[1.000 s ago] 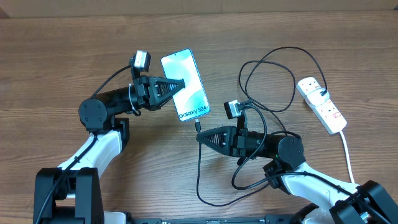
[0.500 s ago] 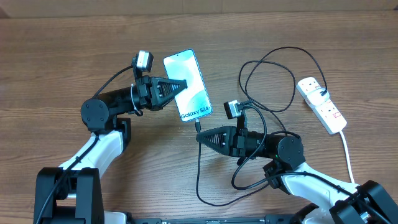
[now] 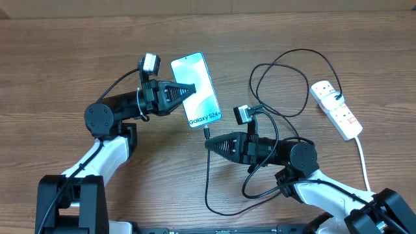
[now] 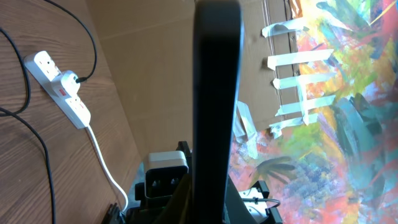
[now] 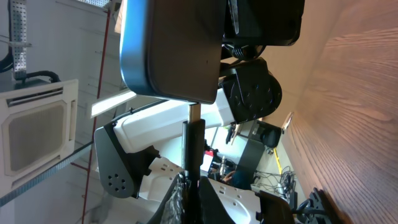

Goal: Plug charger to phone and switch on socket
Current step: 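Push the plug upward into the smartphone's bottom port with the right gripper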

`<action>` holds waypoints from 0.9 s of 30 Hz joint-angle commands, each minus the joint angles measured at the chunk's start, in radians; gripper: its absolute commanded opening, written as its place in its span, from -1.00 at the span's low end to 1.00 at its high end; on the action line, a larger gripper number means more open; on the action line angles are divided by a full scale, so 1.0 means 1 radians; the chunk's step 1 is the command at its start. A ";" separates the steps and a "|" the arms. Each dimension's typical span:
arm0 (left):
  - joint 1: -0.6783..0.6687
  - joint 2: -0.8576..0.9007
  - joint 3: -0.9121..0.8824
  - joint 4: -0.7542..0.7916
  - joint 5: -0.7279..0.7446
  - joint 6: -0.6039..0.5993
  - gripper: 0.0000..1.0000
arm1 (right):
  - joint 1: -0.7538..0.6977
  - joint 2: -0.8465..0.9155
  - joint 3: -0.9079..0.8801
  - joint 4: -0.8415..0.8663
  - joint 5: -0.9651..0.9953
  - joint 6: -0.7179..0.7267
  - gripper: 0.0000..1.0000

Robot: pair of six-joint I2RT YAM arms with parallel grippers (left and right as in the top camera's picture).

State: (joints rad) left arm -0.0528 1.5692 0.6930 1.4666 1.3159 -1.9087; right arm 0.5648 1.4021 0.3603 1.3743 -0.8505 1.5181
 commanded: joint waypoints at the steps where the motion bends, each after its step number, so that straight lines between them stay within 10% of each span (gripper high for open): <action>1: -0.006 0.000 0.024 0.013 0.020 0.024 -0.91 | 0.003 0.008 0.002 0.006 0.013 0.000 -0.93; 27: -0.006 0.000 0.024 0.013 0.055 0.047 -0.92 | -0.016 0.008 0.002 0.009 0.003 -0.003 -0.93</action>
State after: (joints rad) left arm -0.0528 1.5692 0.6933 1.4662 1.3350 -1.8999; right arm 0.5632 1.4017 0.3603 1.3750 -0.8688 1.5181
